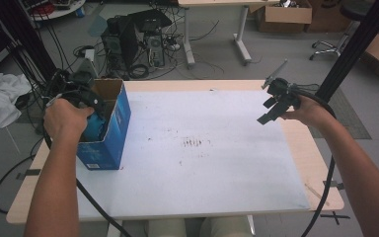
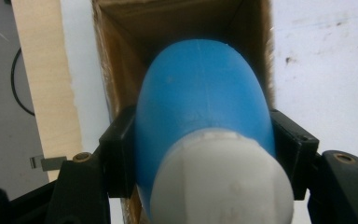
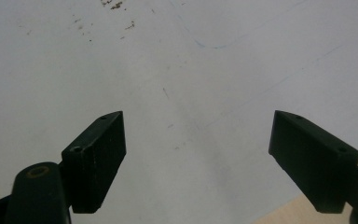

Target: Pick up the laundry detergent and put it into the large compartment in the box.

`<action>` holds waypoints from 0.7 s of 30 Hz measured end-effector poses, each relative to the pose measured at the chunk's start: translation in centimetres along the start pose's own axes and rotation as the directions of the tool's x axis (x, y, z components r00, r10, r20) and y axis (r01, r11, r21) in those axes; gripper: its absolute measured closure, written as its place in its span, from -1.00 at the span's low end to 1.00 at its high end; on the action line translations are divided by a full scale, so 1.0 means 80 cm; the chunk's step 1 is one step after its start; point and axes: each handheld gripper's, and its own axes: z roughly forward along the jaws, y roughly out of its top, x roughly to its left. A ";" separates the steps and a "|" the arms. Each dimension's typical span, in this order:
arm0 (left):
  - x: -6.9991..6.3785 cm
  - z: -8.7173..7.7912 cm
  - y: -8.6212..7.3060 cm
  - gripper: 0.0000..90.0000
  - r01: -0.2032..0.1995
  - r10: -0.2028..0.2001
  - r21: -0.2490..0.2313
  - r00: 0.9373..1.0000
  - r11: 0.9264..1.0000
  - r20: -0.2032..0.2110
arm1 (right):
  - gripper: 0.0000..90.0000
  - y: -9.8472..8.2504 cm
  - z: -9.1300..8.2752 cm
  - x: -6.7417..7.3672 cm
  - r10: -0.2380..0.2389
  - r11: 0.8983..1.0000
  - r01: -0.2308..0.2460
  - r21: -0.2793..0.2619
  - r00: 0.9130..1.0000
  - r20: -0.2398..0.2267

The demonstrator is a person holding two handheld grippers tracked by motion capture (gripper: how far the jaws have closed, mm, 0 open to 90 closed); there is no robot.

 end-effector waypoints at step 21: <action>0.004 0.047 -0.005 -0.16 -0.017 0.017 0.038 1.000 0.999 0.010 | -0.58 0.002 0.013 -0.001 -0.011 1.000 0.011 0.028 1.000 -0.004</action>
